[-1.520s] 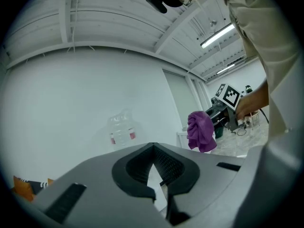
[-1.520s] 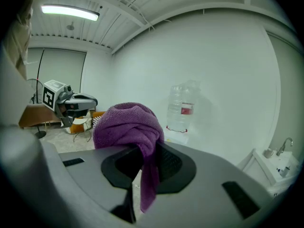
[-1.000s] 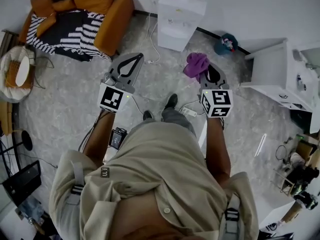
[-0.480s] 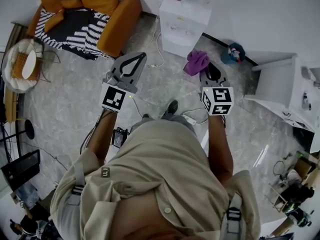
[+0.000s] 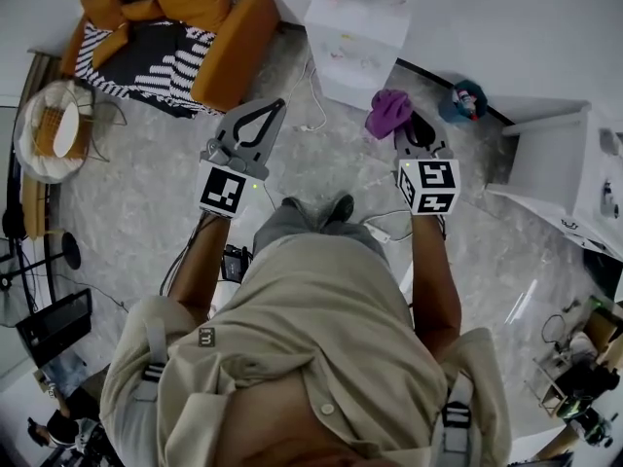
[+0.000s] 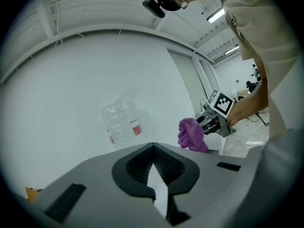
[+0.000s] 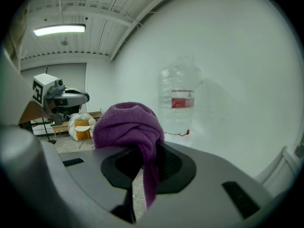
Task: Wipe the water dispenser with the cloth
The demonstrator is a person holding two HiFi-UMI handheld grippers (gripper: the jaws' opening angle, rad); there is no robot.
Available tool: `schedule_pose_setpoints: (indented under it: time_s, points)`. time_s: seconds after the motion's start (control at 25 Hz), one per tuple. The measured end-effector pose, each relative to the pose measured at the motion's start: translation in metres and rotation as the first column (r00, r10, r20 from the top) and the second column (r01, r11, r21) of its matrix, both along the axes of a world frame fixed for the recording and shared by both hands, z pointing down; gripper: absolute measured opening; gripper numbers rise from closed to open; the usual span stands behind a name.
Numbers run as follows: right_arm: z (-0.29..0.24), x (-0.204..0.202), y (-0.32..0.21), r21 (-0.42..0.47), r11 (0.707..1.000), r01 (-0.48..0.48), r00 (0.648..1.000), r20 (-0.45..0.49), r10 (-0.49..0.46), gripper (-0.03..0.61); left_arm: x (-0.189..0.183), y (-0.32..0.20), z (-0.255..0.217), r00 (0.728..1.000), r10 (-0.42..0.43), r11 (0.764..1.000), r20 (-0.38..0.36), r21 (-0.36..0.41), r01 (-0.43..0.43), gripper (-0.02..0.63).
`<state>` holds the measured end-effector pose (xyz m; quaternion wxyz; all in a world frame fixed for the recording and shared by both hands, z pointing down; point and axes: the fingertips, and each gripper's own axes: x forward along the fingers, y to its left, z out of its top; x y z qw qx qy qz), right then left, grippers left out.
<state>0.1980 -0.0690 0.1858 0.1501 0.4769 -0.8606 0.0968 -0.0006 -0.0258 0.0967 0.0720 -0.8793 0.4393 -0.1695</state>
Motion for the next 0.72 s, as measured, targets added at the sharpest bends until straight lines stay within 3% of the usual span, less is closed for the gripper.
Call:
schedule_pose_setpoints:
  time_s: [0.72]
  points:
    - [0.047, -0.002, -0.072, -0.032, 0.988, -0.152, 0.986, -0.077, 0.149, 0.071, -0.018, -0.099, 0.035, 0.998, 0.053, 0.998, -0.016, -0.023, -0.053, 0.015]
